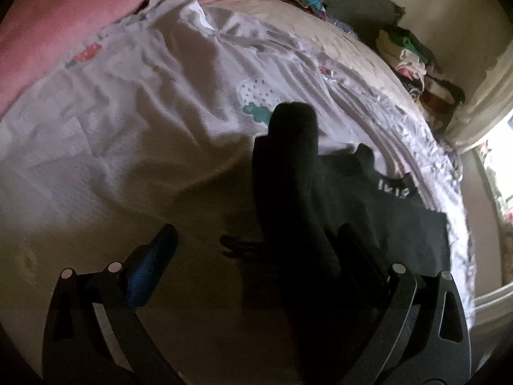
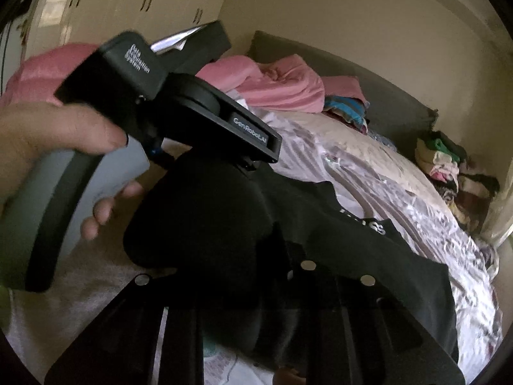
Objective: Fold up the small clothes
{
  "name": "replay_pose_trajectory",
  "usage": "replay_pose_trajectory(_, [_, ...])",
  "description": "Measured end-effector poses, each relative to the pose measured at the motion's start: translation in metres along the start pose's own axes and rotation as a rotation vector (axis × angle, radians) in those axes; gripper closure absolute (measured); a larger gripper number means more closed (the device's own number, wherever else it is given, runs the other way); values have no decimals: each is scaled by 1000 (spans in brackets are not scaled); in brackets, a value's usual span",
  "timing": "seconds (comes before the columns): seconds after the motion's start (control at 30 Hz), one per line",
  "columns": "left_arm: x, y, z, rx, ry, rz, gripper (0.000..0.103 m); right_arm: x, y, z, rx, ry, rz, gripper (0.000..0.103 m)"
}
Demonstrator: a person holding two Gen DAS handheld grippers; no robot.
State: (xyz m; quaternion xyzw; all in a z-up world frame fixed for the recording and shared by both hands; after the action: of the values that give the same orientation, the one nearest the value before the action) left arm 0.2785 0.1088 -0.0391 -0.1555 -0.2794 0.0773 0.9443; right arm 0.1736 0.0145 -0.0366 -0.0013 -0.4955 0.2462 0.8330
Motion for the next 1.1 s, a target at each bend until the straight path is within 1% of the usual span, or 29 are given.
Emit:
replay_pose_trajectory(0.07, [0,-12,3,-3,-8,-25,14,0,-5,5,2,-3,-19,84])
replay_pose_trajectory(0.1, [0,-17,4,-10,-11,-36,22,-1,-7,7,1,-5,-23,85])
replay_pose_trajectory(0.13, [0,-23,6,-28,-11,-43,33,-1,-9,10,-3,-8,-28,85])
replay_pose_trajectory(0.17, [-1,-29,8,-44,-10,-46,38,-2,-11,12,-6,-10,-33,85])
replay_pose_trajectory(0.23, [-2,-40,11,-72,-9,-62,62,-3,-15,18,-7,-14,-56,85])
replay_pose_trajectory(0.3, [-3,-53,15,-84,-16,-88,77,-3,-22,22,-7,-18,-74,86])
replay_pose_trajectory(0.33, [-5,-59,17,-80,-23,-103,80,-4,-25,27,-10,-21,-83,86])
replay_pose_trajectory(0.4, [-8,-74,24,-64,-48,-140,81,-5,-31,34,-17,-31,-99,86])
replay_pose_trajectory(0.7, [-8,-117,51,-56,-106,-226,82,-10,-51,66,-42,-83,-158,87])
replay_pose_trajectory(1.1, [-15,-175,63,-49,-128,-318,82,-19,-90,96,-71,-120,-251,88])
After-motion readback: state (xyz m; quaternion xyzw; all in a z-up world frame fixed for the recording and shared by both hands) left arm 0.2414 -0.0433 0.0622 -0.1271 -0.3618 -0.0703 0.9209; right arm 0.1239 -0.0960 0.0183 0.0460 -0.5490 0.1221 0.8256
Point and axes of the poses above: each gripper's, at about its wrist camera, not at the fingertips, and z roughly against the way its jaws point, y to its left, x to its top, the point moved 1 cm from there along -z, roughly the way its jaws point, and after that the axes turned 3 degrees about -z, right-handed, at the moved point
